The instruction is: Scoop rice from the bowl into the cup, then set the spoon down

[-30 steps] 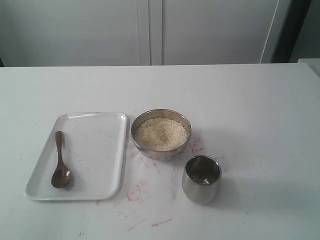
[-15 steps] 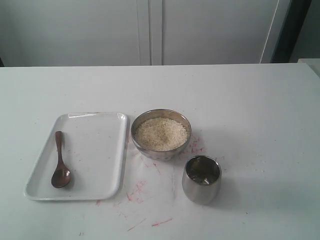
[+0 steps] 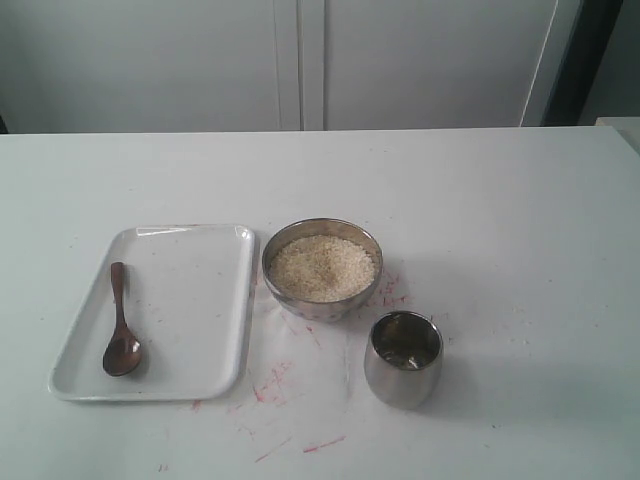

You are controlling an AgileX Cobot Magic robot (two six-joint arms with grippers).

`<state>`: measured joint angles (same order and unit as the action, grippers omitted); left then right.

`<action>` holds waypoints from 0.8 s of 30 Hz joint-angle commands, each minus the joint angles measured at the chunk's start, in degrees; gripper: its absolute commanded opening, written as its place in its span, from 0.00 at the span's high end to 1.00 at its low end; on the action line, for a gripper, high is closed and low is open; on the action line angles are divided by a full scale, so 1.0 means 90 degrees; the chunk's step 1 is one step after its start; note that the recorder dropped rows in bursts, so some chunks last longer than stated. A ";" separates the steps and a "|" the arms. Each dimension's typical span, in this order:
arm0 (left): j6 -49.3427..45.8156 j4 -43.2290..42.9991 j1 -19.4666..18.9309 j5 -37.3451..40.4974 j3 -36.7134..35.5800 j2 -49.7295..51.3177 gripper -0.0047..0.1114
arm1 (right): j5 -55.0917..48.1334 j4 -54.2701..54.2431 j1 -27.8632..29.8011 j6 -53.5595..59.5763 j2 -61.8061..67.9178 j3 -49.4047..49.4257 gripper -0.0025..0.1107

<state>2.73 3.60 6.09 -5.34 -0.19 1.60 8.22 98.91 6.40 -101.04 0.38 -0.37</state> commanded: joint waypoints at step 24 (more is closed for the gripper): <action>0.0009 0.0025 0.0063 -0.0068 0.0022 0.0012 0.84 | -0.1771 -0.8239 0.0043 0.8735 -0.0042 0.0041 0.98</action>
<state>2.73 3.60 6.09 -5.34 -0.19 1.60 -5.41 36.52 6.40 -37.55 0.38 -0.37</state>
